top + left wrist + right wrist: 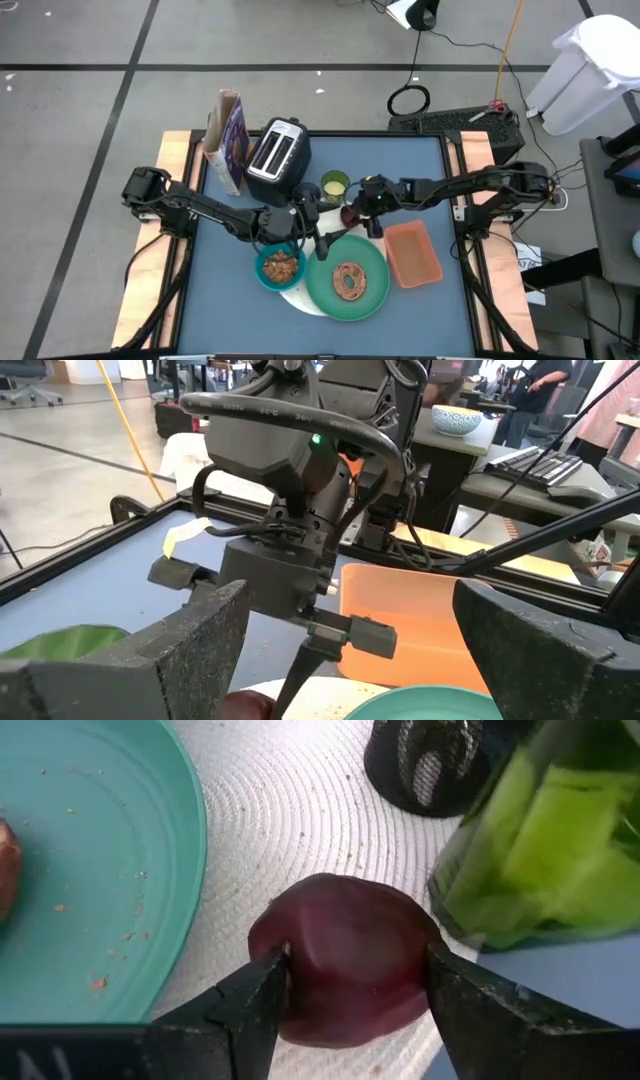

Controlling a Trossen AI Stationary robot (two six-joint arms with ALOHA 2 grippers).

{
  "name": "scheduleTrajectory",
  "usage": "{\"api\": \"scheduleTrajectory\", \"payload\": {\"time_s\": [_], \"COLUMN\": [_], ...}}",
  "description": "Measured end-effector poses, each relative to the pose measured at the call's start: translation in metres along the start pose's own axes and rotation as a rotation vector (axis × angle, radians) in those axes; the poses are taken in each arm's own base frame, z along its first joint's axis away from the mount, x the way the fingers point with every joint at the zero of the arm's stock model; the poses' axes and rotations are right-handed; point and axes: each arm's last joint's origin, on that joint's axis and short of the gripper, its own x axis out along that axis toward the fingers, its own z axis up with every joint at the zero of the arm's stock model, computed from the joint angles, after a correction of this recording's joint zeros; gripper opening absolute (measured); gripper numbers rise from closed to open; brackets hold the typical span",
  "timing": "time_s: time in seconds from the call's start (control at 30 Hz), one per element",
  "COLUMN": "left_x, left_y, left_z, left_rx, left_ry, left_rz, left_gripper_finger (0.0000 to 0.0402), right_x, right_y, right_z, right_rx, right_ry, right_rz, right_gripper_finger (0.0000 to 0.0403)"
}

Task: Arrange a breakfast setting
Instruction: Put the red apple on the white mat

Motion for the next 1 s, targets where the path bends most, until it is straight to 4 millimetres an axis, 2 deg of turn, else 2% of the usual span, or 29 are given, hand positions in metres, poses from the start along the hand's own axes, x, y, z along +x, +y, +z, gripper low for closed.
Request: {"api": "scheduleTrajectory", "payload": {"time_s": [0.27,0.6,0.87,1.0], "left_x": [0.0,0.0,0.0,0.0], "left_y": [0.0,0.0,0.0,0.0], "left_z": [0.0,-0.001,-0.001,-0.001], "left_rx": [0.0,0.003,0.002,-0.003], "left_ry": [0.0,0.007,0.006,0.007], "left_rz": [0.0,0.001,0.002,0.002], "left_gripper_finger": [0.0354,0.0354,0.0354,0.0354], "right_x": [-0.009,-0.01,-0.028,-0.035], "right_y": [-0.007,-0.008,-0.015,-0.017], "right_z": [-0.002,-0.003,-0.002,-0.002], "right_rx": [0.115,0.238,0.385,0.489], "right_ry": [0.022,0.025,0.016,0.003], "right_rz": [-0.015,-0.021,-0.046,0.047], "right_gripper_finger": [0.0219,0.0219,0.0219,0.0219]}}
